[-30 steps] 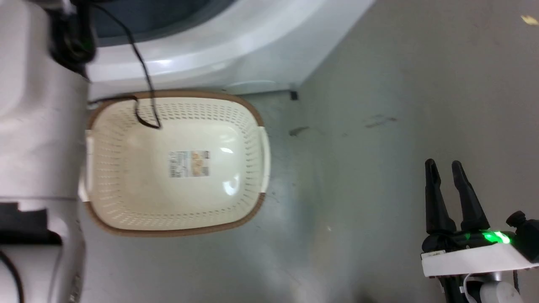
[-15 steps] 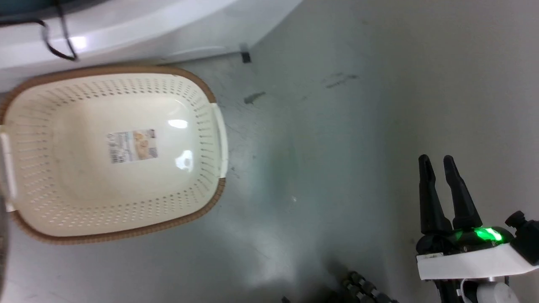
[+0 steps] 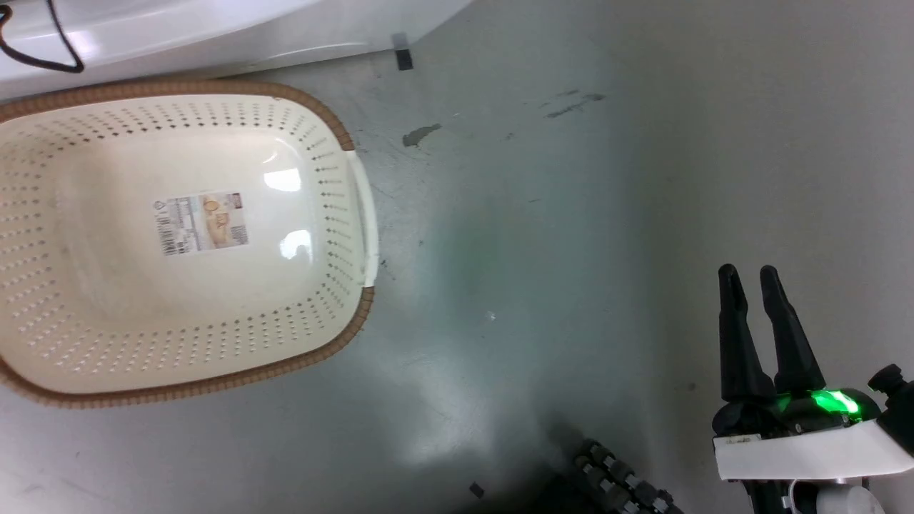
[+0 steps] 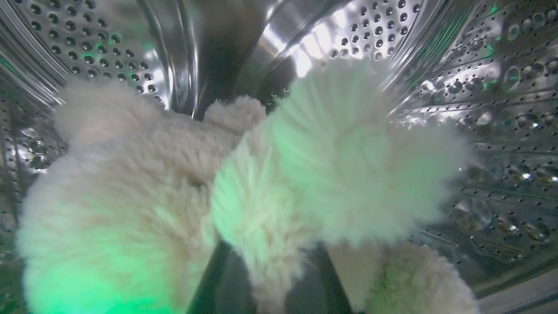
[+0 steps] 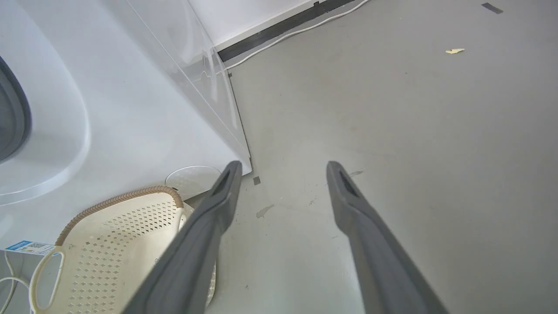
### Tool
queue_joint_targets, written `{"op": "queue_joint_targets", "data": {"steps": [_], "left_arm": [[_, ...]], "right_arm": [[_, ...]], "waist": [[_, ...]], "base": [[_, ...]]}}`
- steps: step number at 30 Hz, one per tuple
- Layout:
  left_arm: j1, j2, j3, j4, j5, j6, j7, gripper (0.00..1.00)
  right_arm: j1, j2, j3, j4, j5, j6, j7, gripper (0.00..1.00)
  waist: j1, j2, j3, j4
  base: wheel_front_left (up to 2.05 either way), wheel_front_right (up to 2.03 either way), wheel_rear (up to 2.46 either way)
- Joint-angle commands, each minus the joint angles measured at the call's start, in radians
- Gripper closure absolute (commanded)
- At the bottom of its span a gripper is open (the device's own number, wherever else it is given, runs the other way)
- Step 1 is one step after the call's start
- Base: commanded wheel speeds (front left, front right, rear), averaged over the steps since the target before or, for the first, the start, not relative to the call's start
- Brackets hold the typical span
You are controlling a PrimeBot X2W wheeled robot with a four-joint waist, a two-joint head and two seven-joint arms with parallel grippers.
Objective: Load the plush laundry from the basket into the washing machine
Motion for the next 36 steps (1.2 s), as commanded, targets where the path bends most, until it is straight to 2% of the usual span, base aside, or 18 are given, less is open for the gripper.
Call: {"op": "queue_joint_targets", "data": {"steps": [1,7,14,24,25,36], "left_arm": [[-0.023,-0.006,0.0,-0.001,-0.01,0.007,0.001,0.0],[-0.016,-0.053,-0.001,0.015,-0.04,0.01,0.018,0.0],[0.052,-0.135,-0.015,0.028,-0.081,-0.011,-0.013,0.0],[0.235,-0.204,-0.03,0.067,-0.127,-0.05,-0.103,0.0],[0.281,-0.217,-0.033,0.077,-0.136,-0.057,-0.123,0.0],[0.551,-0.26,-0.013,0.036,-0.177,-0.053,-0.189,0.0]], "right_arm": [[-0.001,0.0,-0.002,-0.001,-0.003,-0.001,-0.004,0.0],[-0.022,0.0,-0.02,0.016,-0.019,-0.001,-0.004,0.0],[-0.045,0.0,-0.073,0.037,-0.053,-0.001,-0.004,0.0],[-0.061,0.0,-0.105,0.078,-0.102,-0.001,-0.004,0.0],[-0.057,0.0,-0.101,0.09,-0.127,-0.001,-0.004,0.0],[0.008,0.0,-0.106,0.138,-0.196,-0.001,-0.004,0.0]], "waist": [[-0.0001,0.0,-0.006,0.012],[-0.0001,0.0,-0.05,0.059],[-0.0001,0.0,-0.133,0.136],[-0.0001,0.0,-0.293,0.215],[-0.0001,0.0,-0.336,0.229],[-0.0001,0.0,-0.545,0.287]], "base": [[0.0,0.0,0.0],[0.0,0.0,0.0],[0.0,0.0,0.0],[0.0,0.0,0.0],[0.0,0.0,0.0],[0.0,0.0,0.0]]}}
